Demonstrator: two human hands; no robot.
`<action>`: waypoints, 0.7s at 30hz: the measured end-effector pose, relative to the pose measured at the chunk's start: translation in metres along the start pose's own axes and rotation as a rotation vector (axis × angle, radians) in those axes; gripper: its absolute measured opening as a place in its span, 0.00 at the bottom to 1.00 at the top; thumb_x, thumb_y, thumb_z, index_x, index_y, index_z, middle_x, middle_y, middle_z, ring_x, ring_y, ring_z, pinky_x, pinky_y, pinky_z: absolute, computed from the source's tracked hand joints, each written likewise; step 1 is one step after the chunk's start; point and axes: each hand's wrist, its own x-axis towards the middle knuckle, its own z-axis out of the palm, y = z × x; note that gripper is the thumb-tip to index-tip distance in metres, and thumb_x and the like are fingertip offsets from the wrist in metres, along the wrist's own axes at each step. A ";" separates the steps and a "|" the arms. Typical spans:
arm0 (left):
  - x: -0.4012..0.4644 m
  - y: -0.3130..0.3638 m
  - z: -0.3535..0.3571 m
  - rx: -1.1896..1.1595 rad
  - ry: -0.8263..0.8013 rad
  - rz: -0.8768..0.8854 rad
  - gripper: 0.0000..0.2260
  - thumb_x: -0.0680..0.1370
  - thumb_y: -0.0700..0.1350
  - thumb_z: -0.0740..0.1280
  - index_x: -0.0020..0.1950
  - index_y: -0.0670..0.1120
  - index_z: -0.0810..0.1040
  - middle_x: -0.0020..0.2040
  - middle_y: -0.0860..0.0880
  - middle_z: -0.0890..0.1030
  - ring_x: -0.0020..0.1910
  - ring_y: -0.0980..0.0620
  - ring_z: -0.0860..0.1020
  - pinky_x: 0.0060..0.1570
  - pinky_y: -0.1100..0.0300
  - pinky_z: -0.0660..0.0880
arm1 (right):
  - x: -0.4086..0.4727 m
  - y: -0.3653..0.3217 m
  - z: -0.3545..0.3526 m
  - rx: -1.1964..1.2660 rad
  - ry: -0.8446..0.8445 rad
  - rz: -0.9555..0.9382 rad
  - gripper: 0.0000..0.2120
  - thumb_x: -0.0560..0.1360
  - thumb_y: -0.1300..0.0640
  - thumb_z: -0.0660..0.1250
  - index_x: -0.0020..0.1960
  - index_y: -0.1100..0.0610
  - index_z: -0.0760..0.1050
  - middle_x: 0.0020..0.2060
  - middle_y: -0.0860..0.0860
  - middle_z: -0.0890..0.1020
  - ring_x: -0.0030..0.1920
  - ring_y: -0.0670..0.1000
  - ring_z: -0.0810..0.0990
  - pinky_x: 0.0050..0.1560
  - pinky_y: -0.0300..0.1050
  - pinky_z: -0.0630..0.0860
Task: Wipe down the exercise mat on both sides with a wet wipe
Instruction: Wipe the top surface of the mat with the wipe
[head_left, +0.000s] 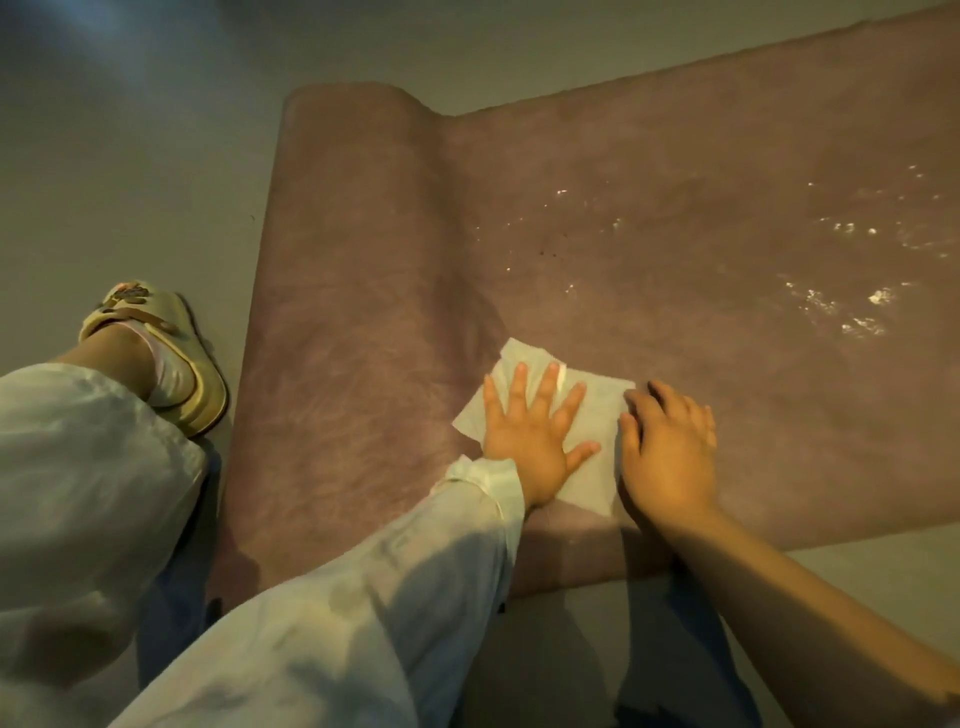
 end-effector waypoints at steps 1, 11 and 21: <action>0.015 -0.010 -0.004 0.006 -0.002 -0.043 0.31 0.77 0.66 0.41 0.76 0.55 0.37 0.77 0.47 0.39 0.74 0.38 0.38 0.65 0.33 0.32 | 0.002 0.005 -0.001 -0.063 -0.005 0.009 0.18 0.79 0.54 0.58 0.67 0.56 0.72 0.68 0.58 0.70 0.69 0.59 0.65 0.72 0.60 0.53; 0.125 -0.105 -0.039 0.077 0.010 -0.352 0.29 0.80 0.60 0.38 0.77 0.46 0.39 0.78 0.48 0.42 0.76 0.47 0.40 0.73 0.49 0.37 | 0.004 0.020 0.006 -0.206 -0.075 0.028 0.21 0.80 0.50 0.52 0.72 0.49 0.66 0.73 0.57 0.64 0.72 0.60 0.60 0.72 0.62 0.48; 0.123 -0.040 -0.031 -0.194 0.120 0.102 0.28 0.82 0.56 0.46 0.77 0.46 0.43 0.78 0.47 0.42 0.76 0.47 0.41 0.72 0.52 0.40 | 0.003 0.018 0.008 -0.091 0.140 0.019 0.20 0.77 0.53 0.53 0.63 0.56 0.76 0.64 0.59 0.75 0.64 0.62 0.72 0.67 0.65 0.59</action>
